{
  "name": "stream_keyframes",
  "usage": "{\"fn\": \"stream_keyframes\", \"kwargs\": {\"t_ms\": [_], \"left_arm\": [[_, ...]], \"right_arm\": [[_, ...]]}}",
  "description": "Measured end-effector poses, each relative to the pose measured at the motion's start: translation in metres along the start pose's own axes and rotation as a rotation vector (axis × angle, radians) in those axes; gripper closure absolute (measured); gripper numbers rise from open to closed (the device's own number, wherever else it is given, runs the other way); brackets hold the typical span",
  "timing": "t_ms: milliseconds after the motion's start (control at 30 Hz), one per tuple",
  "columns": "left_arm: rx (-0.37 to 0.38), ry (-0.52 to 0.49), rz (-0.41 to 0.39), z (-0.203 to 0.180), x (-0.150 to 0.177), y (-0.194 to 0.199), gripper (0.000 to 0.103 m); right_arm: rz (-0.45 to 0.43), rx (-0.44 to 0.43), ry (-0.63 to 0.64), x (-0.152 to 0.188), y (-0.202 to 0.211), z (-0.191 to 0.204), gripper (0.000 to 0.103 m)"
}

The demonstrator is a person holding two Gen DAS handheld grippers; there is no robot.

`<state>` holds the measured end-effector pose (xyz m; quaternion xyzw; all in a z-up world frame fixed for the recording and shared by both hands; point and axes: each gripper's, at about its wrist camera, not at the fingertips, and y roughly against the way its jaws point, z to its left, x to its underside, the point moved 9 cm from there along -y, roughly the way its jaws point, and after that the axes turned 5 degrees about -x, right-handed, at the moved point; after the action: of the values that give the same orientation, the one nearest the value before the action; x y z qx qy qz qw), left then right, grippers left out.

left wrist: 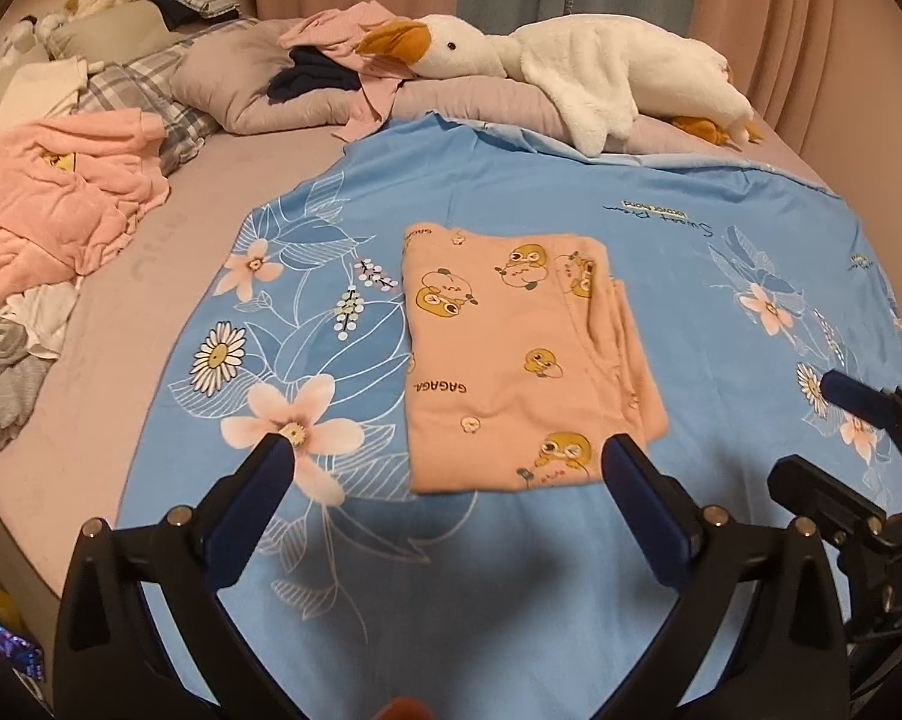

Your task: Fold small clothes

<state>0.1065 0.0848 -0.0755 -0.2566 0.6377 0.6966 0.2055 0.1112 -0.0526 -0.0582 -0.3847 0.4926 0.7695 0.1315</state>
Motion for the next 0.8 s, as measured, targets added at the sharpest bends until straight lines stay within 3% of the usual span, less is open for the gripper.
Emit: {"fn": "stream_keyframes", "kwargs": {"t_ms": [167, 800], "left_arm": [[0.05, 0.025, 0.024, -0.006, 0.011, 0.017, 0.0], [0.024, 0.016, -0.025, -0.013, 0.018, 0.061, 0.0]], "right_arm": [[-0.042, 0.004, 0.046, -0.002, 0.023, 0.013, 0.001], [-0.122, 0.007, 0.04, -0.004, 0.06, 0.03, 0.001]]}}
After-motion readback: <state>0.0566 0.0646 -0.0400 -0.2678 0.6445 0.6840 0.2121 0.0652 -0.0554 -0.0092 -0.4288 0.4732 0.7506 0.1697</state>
